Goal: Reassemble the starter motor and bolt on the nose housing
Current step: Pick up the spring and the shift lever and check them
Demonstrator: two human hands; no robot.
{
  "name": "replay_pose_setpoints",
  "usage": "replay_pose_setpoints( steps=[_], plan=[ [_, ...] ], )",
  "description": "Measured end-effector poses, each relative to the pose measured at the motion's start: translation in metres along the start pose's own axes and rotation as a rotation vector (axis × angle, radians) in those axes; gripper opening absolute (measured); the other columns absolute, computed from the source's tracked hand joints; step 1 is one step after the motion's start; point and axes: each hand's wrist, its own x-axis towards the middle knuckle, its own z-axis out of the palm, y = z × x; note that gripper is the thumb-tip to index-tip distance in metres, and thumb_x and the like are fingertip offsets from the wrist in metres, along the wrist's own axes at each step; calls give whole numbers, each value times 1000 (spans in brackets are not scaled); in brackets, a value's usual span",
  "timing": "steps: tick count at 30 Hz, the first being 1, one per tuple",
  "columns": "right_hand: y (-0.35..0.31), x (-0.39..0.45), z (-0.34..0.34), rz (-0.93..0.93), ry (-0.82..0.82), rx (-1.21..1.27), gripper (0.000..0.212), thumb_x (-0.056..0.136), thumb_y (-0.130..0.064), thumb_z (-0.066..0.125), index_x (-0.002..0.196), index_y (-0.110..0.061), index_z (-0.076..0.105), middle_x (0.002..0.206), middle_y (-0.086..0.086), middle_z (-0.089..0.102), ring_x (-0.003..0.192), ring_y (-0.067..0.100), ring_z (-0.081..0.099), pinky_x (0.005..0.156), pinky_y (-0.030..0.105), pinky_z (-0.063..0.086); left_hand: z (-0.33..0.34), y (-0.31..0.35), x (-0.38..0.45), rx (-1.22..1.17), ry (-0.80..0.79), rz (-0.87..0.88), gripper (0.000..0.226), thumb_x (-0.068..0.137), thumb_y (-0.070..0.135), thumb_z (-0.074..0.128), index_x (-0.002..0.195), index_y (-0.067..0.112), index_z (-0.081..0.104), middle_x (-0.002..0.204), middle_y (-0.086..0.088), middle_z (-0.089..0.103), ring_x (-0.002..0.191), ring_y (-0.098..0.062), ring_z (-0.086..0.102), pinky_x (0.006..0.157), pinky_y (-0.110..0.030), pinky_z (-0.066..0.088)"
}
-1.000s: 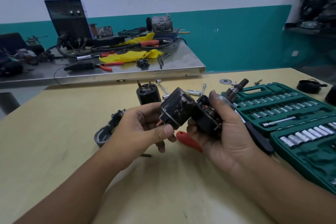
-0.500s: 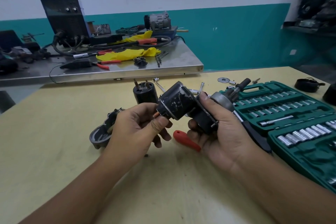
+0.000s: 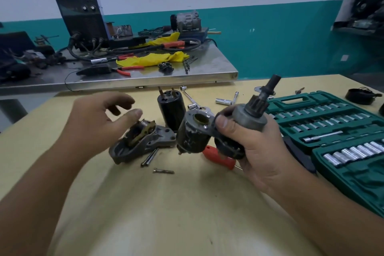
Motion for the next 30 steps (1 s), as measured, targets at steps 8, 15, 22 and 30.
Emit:
replay_pose_setpoints(
  steps=[8,15,22,30],
  plan=[
    [21,-11,12,-55,-156,-294,39,54,-45,91,81,-25,73,81,-2,75,75,12,73,66,21,56,16,-28,-3,110,-487,-159,105,51,89,63,142,38,53,120,12,58,97,-1,56,78,-29,50],
    [22,-9,7,4,-159,-285,43,53,-42,92,84,-18,73,83,4,76,77,18,74,64,24,56,30,-28,-5,57,-341,-116,34,90,47,73,121,31,75,115,9,62,107,-16,60,89,-37,51],
    [25,-9,9,42,-171,-249,35,57,-39,92,82,-22,74,83,5,75,75,19,72,67,36,55,33,-16,-3,180,-340,-111,31,86,46,77,105,21,77,117,4,59,109,-18,55,91,-41,50],
    [25,-11,10,33,-186,-257,27,62,-32,91,81,-21,74,84,5,75,74,18,72,63,30,56,31,-18,-3,-11,-122,-158,7,102,24,60,100,31,60,91,11,65,84,-11,62,66,-27,46]
  ],
)
